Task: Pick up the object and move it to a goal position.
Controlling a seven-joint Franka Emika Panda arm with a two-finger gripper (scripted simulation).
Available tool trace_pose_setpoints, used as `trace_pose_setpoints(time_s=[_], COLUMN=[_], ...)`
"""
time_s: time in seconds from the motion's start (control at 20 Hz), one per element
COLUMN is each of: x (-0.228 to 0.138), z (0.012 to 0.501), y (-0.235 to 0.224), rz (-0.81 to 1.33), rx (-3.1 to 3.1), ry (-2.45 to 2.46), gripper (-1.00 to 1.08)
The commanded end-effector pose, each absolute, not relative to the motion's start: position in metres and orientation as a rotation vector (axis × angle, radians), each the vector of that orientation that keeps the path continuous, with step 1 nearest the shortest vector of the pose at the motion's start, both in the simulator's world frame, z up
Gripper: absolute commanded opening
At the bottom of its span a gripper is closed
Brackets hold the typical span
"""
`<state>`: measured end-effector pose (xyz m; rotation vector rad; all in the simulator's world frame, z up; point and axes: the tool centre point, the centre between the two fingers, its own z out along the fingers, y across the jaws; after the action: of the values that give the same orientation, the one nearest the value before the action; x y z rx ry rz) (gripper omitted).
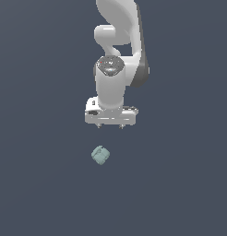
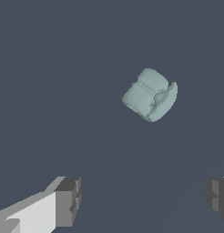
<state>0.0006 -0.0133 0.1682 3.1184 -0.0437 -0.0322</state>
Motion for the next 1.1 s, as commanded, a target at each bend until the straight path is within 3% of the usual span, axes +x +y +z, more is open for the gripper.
trace_pose_setpoints(time_s=[0.0,0.45,1.05], x=[0.001,0.016,0.026], z=[0.168,0.194,0.179], y=[-0.013,-0.002,-0.011], rz=[-0.032,0.053,0.042], rx=[3.118,3.120,3.125], ry=[-0.044,0.022,-0.140], gripper=[1.00,1.00,1.00])
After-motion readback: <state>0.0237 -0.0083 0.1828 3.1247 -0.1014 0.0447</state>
